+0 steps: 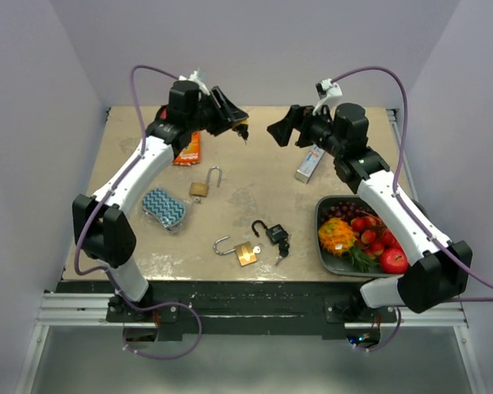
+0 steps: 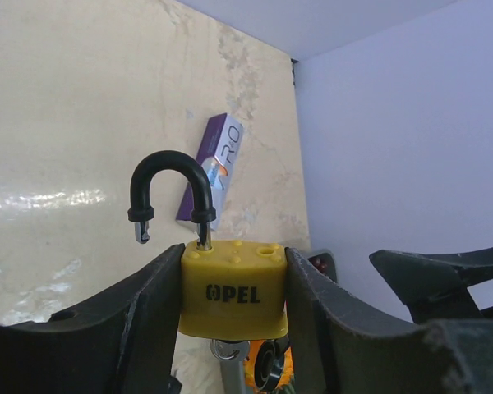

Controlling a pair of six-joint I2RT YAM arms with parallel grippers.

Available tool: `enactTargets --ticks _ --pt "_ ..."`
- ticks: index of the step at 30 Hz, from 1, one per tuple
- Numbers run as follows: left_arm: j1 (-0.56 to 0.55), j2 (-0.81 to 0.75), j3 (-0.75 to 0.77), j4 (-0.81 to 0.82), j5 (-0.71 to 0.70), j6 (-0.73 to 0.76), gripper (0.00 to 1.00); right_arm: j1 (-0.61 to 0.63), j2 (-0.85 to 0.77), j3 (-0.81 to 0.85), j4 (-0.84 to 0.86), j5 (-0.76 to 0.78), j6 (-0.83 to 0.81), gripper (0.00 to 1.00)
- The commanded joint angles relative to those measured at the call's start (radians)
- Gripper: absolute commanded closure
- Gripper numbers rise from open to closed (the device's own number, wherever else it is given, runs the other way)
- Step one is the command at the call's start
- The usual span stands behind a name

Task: Lock with the key
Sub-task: Lock the lock.

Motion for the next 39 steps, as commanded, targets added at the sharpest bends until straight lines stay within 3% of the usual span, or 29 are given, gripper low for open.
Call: enactTargets --ticks 1,5,18,29,39 --pt "-0.053 0.061 0.130 0.020 -0.077 -0.086 1.00 0.034 -0.008 -0.021 0.117 0.062 0.039 0.01" --pt "-0.081 0.080 0.156 0.018 -0.137 -0.112 1.00 0.055 0.015 -0.019 0.145 0.064 0.045 0.01" --pt "-0.064 0.049 0.069 0.093 0.001 -0.279 1.00 0.167 0.140 0.047 0.208 0.203 -0.001 0.09" --pt "-0.066 0.045 0.044 0.121 0.015 -0.357 1.00 0.221 0.213 0.119 0.208 0.448 -0.001 0.33" --pt "-0.066 0.048 0.049 0.149 0.010 -0.408 1.00 0.233 0.262 0.141 0.214 0.458 0.029 0.43"
